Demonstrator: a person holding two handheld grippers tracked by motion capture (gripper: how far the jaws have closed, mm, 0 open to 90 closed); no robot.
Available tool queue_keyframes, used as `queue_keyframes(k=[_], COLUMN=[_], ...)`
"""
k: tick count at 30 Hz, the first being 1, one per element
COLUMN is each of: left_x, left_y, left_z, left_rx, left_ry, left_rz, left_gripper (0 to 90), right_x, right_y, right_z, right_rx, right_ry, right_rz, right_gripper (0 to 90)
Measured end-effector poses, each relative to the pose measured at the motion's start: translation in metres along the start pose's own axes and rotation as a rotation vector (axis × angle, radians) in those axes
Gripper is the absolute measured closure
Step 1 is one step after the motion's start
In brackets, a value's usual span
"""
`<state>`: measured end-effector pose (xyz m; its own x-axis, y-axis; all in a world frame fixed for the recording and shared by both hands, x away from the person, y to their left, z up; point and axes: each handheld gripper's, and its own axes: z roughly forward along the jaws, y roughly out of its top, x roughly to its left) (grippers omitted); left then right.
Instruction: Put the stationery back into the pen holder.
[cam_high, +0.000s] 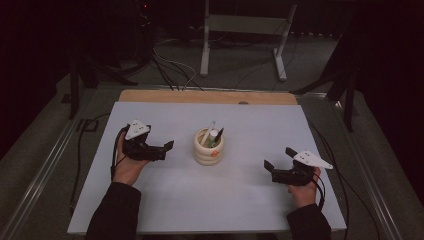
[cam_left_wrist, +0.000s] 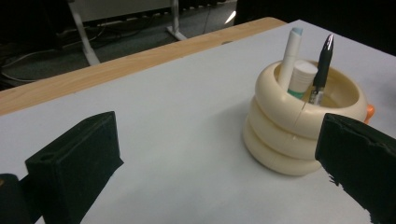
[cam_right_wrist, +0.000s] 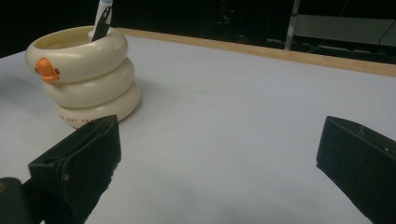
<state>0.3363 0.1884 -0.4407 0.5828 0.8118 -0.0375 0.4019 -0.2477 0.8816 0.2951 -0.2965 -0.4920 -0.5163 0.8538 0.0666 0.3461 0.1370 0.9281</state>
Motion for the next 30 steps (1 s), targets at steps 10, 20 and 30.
queue_keyframes(k=[10,20,30], left_x=[0.008,0.011,0.012], left_y=[-0.017,-0.036,-0.053], left_z=[-0.009,-0.019,-0.024], left_rx=[-0.008,-0.027,-0.020], left_ry=[0.025,0.055,0.074], left_rz=[-0.023,-0.036,-0.045], left_gripper=[0.5,0.5,0.5], right_x=[0.000,0.001,0.001], right_y=[0.000,0.000,0.001], right_z=[0.000,-0.001,-0.001], right_rx=[-0.004,-0.006,-0.010], right_ry=[0.000,0.000,0.004], right_rz=[0.000,0.001,-0.002], right_gripper=[0.0,0.0,0.0])
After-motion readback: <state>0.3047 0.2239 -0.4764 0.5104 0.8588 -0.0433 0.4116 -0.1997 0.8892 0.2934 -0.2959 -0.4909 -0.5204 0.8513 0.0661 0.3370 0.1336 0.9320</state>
